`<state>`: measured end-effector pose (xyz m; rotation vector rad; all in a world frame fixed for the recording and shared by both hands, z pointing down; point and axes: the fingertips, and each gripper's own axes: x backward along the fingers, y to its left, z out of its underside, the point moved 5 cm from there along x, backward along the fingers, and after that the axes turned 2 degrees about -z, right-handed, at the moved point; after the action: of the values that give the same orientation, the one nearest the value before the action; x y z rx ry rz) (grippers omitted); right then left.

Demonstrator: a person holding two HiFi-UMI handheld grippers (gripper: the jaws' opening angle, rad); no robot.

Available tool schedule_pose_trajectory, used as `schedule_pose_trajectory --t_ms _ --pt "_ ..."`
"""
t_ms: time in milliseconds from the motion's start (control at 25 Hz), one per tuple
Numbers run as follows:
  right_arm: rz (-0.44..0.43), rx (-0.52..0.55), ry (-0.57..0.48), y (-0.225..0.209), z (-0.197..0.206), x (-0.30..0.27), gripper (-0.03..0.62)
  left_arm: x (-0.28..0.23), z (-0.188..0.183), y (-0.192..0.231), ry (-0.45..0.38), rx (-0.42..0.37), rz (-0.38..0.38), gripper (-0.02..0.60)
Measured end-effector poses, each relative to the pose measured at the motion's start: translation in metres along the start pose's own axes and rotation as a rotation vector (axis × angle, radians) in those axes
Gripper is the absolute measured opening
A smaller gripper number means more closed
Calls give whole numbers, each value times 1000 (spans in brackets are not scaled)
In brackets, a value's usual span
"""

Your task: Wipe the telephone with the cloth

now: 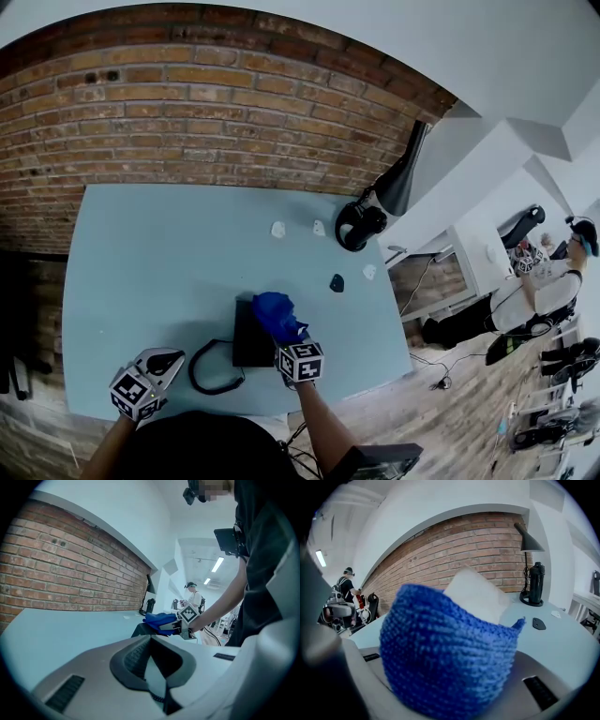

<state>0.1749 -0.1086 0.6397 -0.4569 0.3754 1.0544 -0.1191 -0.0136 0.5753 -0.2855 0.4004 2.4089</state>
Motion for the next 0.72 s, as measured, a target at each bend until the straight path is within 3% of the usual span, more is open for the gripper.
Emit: schedule_pose_trajectory --t_ms 720 --pt "-14 -44 24 11 34 17 130 -2 1 -6 1 -9 17 21"
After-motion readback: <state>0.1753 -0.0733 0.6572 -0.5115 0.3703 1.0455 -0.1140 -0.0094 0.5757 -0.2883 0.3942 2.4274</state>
